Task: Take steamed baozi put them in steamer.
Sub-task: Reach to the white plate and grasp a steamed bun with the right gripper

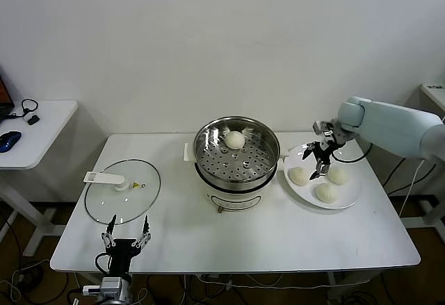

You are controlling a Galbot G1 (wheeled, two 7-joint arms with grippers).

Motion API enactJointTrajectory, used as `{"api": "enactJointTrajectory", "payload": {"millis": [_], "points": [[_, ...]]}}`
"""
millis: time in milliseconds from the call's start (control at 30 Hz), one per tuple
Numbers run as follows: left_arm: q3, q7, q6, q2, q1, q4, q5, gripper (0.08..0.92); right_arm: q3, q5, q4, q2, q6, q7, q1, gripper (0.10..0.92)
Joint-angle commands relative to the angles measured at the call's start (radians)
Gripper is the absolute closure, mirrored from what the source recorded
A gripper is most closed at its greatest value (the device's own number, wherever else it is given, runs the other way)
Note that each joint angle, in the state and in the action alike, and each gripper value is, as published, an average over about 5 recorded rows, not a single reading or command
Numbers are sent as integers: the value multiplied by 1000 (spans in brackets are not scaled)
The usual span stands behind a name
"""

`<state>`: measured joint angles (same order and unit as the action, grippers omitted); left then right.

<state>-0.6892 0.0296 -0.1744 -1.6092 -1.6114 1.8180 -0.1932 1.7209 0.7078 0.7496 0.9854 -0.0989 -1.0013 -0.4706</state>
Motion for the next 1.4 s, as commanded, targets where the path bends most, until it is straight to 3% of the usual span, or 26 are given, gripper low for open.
{"api": "enactJointTrajectory", "payload": {"millis": [33, 1233, 1400], "points": [[-1, 1, -1, -41, 0, 0, -3, 177, -122, -85, -115, 17, -4, 5, 97, 203], [-8, 1, -3, -36, 2, 0, 1, 177, -213, -115, -187, 55, 1, 1, 202, 204], [-6, 1, -4, -37, 2, 1, 1, 177, -224, -117, -193, 57, 1, 2, 207, 263]]}}
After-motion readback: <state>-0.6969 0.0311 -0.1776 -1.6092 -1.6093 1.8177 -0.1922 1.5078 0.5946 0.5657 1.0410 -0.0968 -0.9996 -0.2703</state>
